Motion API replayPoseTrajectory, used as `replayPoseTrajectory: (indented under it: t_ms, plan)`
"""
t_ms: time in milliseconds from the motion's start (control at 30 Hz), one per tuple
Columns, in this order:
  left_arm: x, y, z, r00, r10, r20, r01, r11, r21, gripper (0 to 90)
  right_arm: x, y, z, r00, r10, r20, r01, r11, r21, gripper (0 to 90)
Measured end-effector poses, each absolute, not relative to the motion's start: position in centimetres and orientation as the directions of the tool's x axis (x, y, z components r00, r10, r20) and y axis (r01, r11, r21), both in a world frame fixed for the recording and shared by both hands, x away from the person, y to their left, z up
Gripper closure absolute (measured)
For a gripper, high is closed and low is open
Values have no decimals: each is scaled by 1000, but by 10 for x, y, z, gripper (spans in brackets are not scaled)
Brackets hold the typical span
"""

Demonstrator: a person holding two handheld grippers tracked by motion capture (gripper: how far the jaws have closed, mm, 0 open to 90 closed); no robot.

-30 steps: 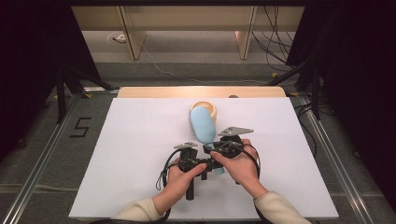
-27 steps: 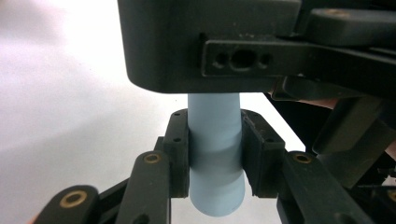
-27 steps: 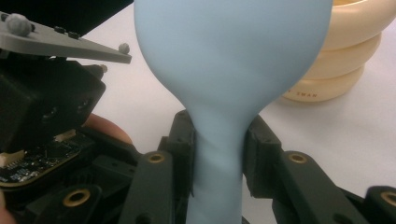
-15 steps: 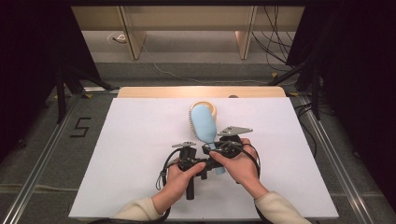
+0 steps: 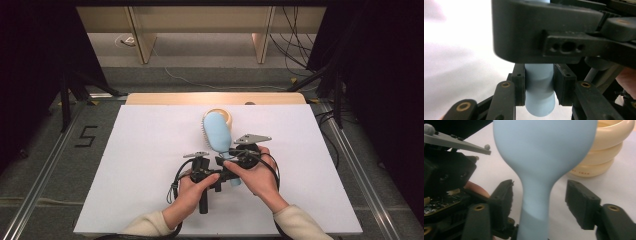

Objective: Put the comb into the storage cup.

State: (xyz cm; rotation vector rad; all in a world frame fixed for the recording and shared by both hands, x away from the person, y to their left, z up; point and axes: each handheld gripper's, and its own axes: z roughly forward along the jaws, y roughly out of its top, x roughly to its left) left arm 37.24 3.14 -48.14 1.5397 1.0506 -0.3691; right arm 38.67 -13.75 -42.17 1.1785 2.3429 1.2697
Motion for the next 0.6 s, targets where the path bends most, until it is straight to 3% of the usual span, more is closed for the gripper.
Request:
replayPoseTrajectory:
  t_ms: [267,600]
  plan:
    - [373,32,-481,554,411,-724,771,74,632,655,390,-145,-417,-650,740,174,545,294,785,217]
    - [373,33,-481,554,417,-720,769,74,635,655,390,-149,-410,-659,729,182,528,277,803,158]
